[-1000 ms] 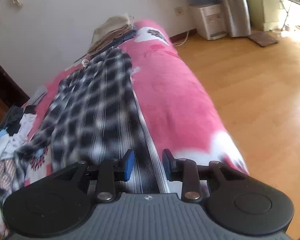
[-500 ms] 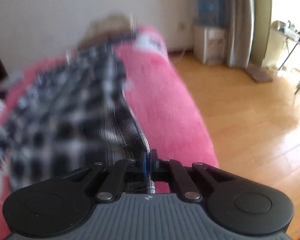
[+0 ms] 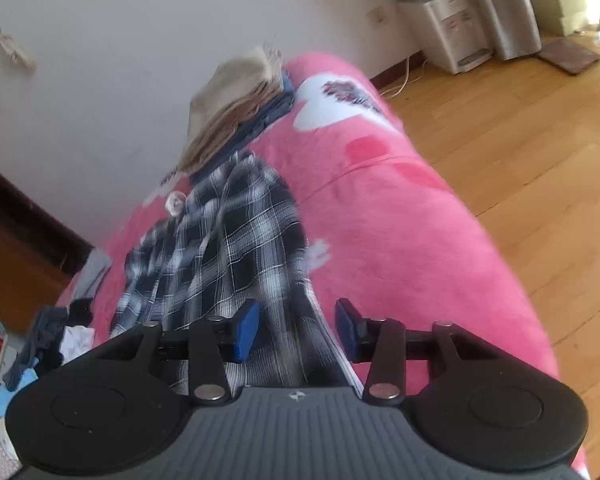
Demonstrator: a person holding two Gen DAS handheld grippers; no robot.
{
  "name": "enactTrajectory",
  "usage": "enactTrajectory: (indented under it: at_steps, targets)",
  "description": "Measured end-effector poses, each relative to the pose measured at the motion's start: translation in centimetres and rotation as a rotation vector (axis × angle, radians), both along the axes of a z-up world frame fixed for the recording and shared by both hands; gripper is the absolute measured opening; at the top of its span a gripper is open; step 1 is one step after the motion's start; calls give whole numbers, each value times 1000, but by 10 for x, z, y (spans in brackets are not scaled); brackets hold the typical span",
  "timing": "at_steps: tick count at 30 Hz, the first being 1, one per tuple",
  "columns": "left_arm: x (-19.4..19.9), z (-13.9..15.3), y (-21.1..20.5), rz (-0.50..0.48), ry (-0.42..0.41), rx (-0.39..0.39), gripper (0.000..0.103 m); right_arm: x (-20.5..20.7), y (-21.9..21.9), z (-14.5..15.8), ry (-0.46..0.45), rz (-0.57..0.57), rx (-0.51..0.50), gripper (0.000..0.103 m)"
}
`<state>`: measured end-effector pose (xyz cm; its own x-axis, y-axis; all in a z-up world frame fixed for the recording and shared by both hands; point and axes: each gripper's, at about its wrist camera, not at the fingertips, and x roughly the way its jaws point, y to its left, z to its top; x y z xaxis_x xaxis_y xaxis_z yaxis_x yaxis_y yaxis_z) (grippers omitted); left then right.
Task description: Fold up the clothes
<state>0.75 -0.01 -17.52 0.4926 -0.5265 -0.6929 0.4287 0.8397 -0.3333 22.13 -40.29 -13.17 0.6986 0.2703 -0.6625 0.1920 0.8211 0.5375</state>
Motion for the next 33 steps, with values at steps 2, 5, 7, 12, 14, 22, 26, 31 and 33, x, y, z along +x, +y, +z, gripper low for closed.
enactTrajectory:
  at_steps: [2, 5, 7, 12, 14, 22, 26, 31, 33]
  targets:
    - [-1, 0, -1, -1, -7, 6, 44, 14, 11, -9, 41, 7, -88, 0]
    - [-1, 0, -2, -5, -14, 8, 44, 15, 14, -12, 24, -14, -146, 0]
    - [-1, -1, -1, -9, -16, 6, 44, 11, 12, -10, 4, -34, -184, 0]
    - [1, -2, 1, -22, -18, 1, 44, 18, 7, -13, 1, -40, -190, 0]
    - [1, -2, 0, -25, -21, -1, 44, 24, 2, -9, -20, -51, -137, 3]
    - [-1, -3, 0, -38, -36, 2, 44, 79, 2, -14, -9, -43, -81, 33]
    - [-1, -3, 2, -39, -33, -5, 44, 111, 10, -24, 17, 9, -86, 6]
    - [-1, -4, 3, -43, -28, -13, 44, 123, 10, -28, 20, -34, -120, 2]
    - [0, -4, 4, -46, -25, -18, 44, 122, 7, -30, 21, -54, -97, 3]
